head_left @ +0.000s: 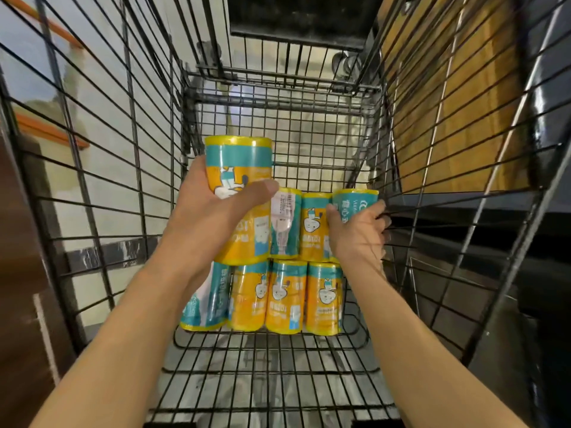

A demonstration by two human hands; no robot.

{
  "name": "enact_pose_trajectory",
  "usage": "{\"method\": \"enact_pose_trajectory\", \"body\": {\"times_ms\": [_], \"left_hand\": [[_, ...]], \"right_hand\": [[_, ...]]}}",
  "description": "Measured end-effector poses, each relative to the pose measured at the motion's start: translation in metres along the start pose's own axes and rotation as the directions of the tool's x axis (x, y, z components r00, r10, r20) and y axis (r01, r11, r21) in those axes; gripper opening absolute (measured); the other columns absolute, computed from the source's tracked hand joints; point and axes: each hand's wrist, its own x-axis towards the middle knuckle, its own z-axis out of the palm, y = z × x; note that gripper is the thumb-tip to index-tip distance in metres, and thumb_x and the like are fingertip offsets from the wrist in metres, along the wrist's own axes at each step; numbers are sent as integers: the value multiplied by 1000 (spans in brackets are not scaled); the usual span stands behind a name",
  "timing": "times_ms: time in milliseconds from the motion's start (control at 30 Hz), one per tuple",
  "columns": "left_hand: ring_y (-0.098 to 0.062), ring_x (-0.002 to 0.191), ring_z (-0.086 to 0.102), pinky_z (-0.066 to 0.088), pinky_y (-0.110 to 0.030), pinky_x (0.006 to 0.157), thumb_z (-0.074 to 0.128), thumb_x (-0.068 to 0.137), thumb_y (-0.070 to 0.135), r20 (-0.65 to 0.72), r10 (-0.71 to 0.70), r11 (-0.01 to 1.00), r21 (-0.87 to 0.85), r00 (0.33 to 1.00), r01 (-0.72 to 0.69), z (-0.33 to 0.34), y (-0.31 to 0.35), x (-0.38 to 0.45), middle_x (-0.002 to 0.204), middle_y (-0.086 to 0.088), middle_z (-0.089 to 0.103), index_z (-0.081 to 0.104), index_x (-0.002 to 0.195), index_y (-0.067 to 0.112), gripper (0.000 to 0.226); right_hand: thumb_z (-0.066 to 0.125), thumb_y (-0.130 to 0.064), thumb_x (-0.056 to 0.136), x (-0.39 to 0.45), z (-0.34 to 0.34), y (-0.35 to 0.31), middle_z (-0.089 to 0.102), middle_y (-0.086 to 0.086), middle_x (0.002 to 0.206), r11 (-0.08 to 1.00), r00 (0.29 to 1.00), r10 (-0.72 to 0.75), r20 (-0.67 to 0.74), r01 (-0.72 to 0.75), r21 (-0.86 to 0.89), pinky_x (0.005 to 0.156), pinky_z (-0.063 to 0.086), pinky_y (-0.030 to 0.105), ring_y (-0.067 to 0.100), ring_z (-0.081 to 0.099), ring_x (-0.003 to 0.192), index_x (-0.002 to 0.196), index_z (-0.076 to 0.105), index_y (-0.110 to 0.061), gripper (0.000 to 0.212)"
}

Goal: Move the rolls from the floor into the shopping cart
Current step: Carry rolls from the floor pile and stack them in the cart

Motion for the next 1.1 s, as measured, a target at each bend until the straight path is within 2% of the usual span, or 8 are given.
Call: {"method": "enact_pose_trajectory", "body": {"times_ms": [200, 300, 400, 533, 733, 867, 933, 1100], "left_hand": [[-23, 94, 75, 63, -48, 80, 83, 77, 19, -4, -16, 1000, -18, 1000, 16, 5, -6, 2, 107, -8, 75, 56, 125, 17, 55], [-23, 93, 75, 63, -45, 77, 83, 78, 18, 8, -21, 999, -25, 1000, 21, 8, -10, 1, 106, -7, 75, 57, 124, 17, 54], [-20, 92, 76, 63, -40, 74, 83, 77, 19, 4, -24, 999, -25, 1000, 24, 11, -12, 2, 104, -4, 76, 57, 124, 20, 53], [-17, 90, 76, 63, -37, 71, 83, 78, 20, -4, -25, 999, -20, 1000, 25, 13, -12, 4, 101, 0, 76, 58, 122, 22, 51], [-16, 89, 76, 62, -35, 70, 83, 77, 20, -19, -18, 1000, -18, 1000, 18, 12, -16, 4, 101, -1, 76, 58, 124, 20, 54], [-16, 89, 76, 62, -30, 67, 83, 77, 20, -23, -15, 1000, -14, 1000, 15, 10, -22, 4, 101, 0, 76, 58, 123, 21, 53], [-16, 90, 76, 61, -30, 67, 83, 78, 21, -21, -17, 1000, -17, 1000, 17, 9, -24, 4, 102, 0, 76, 58, 124, 20, 53], [-17, 91, 75, 62, -33, 68, 85, 76, 22, -33, -28, 1000, 0, 999, 28, 10, -25, 9, 103, -1, 76, 57, 124, 21, 55]], "right_hand": [[50, -63, 97, 4, 6, -5, 15, 22, 165, 999, 1000, 14, -22, -14, -31, 105, 39, 54, 44, 41, 137, 161, 2, -13, 94], [41, -55, 102, 3, -1, -1, 11, 22, 166, 999, 1000, -4, 29, 5, -45, 103, 42, 53, 44, 42, 137, 161, -2, -16, 83], [49, -42, 102, -7, -10, 9, 16, 21, 162, 985, 994, -95, 56, 102, -137, 99, 49, 50, 41, 49, 130, 162, -4, -15, 84], [60, -35, 96, -30, -17, 18, 20, 14, 159, 920, 978, -203, 44, 206, -334, 95, 48, 44, 35, 43, 130, 161, 13, -15, 83], [56, -31, 97, -27, -17, 30, 18, 11, 162, 842, 908, -397, 131, 417, -342, 105, 41, 41, 32, 28, 140, 160, 21, -12, 74], [51, -38, 99, -20, -9, 33, 17, 18, 159, 758, 889, -424, 171, 452, -470, 109, 38, 41, 35, 31, 133, 161, 10, -4, 82], [50, -39, 100, -20, -6, 34, 18, 18, 158, 727, 889, -423, 174, 448, -520, 108, 41, 42, 35, 32, 131, 161, 8, -4, 82], [54, -40, 100, -17, -12, 23, 19, 16, 153, 745, 905, -364, 219, 424, -514, 100, 48, 42, 35, 30, 134, 161, 8, -5, 84]]}}
